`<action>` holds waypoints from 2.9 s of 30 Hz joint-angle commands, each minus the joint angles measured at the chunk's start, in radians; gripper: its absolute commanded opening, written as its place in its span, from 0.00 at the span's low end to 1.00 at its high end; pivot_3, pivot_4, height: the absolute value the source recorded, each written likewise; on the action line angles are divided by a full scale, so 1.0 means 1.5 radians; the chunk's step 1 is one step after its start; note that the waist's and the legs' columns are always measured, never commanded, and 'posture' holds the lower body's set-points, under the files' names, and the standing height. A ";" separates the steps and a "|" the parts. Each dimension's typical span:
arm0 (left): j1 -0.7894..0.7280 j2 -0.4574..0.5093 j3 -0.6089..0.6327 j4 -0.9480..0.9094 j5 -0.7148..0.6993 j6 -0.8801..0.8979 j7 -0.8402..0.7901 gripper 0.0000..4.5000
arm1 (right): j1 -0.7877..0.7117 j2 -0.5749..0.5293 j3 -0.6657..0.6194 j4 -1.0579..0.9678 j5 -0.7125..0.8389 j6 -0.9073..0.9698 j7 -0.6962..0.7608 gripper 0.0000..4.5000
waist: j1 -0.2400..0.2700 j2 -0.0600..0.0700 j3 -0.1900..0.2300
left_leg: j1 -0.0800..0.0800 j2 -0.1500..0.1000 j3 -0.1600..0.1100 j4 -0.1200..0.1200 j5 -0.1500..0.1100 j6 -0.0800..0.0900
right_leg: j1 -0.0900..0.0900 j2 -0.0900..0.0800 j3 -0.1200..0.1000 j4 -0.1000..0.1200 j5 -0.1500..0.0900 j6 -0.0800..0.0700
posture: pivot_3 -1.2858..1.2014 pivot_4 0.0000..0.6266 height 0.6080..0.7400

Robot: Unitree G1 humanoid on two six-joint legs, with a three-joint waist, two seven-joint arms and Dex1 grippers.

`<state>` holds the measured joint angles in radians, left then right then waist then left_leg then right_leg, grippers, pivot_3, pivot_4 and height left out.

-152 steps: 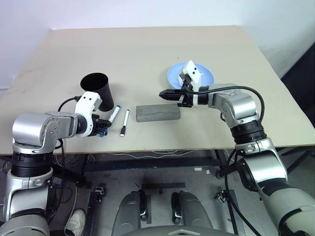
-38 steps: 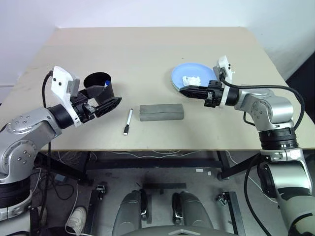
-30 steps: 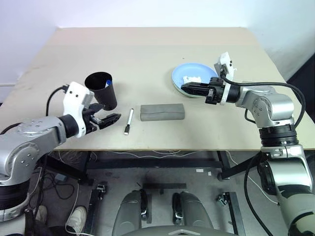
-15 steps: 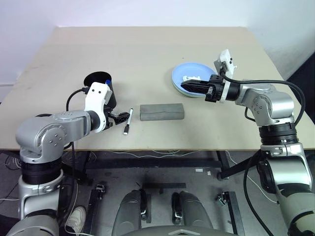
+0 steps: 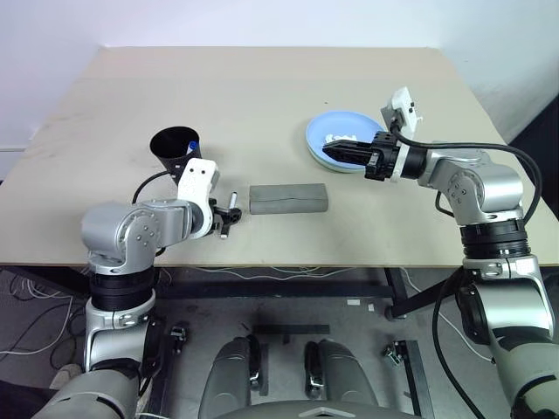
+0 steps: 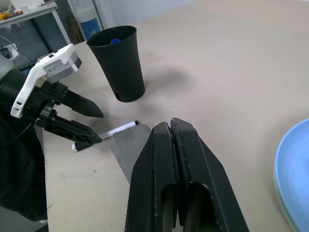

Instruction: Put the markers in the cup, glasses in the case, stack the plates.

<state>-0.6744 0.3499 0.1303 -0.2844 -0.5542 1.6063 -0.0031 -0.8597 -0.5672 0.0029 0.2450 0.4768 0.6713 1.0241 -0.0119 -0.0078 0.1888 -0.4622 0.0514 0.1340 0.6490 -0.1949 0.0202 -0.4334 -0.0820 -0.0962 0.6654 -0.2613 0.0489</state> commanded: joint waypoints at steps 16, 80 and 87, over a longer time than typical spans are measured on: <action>0.002 0.009 -0.025 0.085 0.001 0.005 0.000 0.84 | 0.008 -0.004 -0.030 -0.031 0.007 -0.010 -0.019 0.01 | -0.001 0.001 0.000 | 0.002 0.000 0.000 0.000 -0.001 0.000 | 0.002 0.000 0.000 0.001 0.000 -0.001 | 0.52 0.24 0.77; 0.044 0.092 0.074 0.099 0.195 -0.984 -0.220 0.00 | 0.075 -0.054 -0.036 -0.146 0.075 0.055 0.023 0.01 | 0.001 0.000 0.000 | -0.001 0.000 0.000 0.000 -0.001 0.003 | -0.001 0.000 -0.001 -0.001 0.001 -0.001 | 0.52 0.24 0.77; 0.097 0.102 0.103 0.124 0.200 -0.982 -0.206 0.00 | 0.069 -0.054 -0.032 -0.135 0.066 0.045 0.018 0.01 | 0.001 0.000 0.000 | -0.001 0.000 0.000 0.000 -0.001 0.003 | -0.001 0.000 -0.001 -0.001 0.001 0.000 | 0.52 0.24 0.77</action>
<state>-0.5262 0.4890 0.2520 -0.0797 -0.2634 0.1586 -0.3218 -0.7341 -0.6459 -0.0353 0.0622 0.5714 0.7557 1.0493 -0.0111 -0.0076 0.1893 -0.4634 0.0515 0.1345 0.6485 -0.1959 0.0245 -0.4343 -0.0819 -0.0974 0.6638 -0.2599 0.0484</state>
